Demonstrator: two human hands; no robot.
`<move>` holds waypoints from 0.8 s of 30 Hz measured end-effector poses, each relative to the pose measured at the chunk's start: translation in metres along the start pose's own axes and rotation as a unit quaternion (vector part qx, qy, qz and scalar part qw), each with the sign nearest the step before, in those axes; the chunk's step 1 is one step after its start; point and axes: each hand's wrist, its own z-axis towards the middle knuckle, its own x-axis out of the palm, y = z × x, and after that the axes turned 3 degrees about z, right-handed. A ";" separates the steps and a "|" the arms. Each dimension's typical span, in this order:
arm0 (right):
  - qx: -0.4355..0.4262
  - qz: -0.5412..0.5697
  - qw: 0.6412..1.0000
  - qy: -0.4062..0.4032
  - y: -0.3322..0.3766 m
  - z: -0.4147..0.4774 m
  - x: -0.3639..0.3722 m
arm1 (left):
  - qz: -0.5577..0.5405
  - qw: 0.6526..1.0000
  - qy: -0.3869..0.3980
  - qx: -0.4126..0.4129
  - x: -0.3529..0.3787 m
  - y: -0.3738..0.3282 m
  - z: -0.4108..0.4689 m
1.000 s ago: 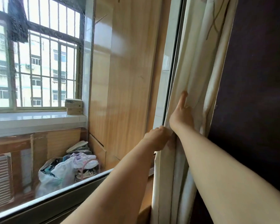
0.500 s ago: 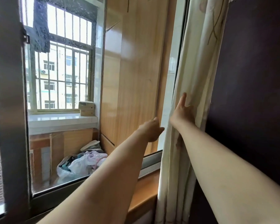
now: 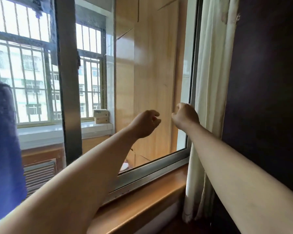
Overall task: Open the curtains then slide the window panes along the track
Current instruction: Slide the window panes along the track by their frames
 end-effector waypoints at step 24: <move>-0.137 0.198 0.961 0.137 0.204 -0.180 0.027 | 0.067 0.987 -0.100 -0.103 -0.205 0.063 -0.211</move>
